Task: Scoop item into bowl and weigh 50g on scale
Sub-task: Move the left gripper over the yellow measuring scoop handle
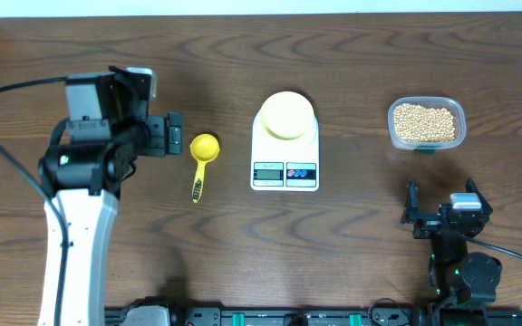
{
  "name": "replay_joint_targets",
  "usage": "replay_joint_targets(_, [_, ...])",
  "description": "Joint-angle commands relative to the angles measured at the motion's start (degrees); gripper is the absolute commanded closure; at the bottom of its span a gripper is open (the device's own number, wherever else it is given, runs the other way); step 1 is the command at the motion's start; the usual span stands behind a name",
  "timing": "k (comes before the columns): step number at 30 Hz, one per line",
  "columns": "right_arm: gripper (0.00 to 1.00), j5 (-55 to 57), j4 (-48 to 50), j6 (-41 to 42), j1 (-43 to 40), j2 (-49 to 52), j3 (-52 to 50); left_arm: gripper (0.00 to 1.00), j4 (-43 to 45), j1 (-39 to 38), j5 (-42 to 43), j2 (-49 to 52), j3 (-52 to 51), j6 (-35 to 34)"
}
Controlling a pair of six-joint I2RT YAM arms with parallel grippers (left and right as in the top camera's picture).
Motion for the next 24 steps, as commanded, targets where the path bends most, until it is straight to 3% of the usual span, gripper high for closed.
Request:
replay_joint_targets(1, [0.01, -0.13, -0.26, -0.57, -0.42, -0.31, -0.09, 0.04, -0.72, 0.13, 2.45, 2.75, 0.87, -1.53])
replay_joint_targets(11, [0.01, -0.15, -0.26, -0.57, -0.42, -0.31, -0.09, 0.04, -8.55, -0.42, 8.31, 14.19, 0.87, -7.15])
replay_joint_targets(24, [0.01, -0.15, -0.26, -0.57, -0.42, -0.31, -0.09, 0.02, -10.36, -1.22, 8.5, 30.34, -0.17, -6.16])
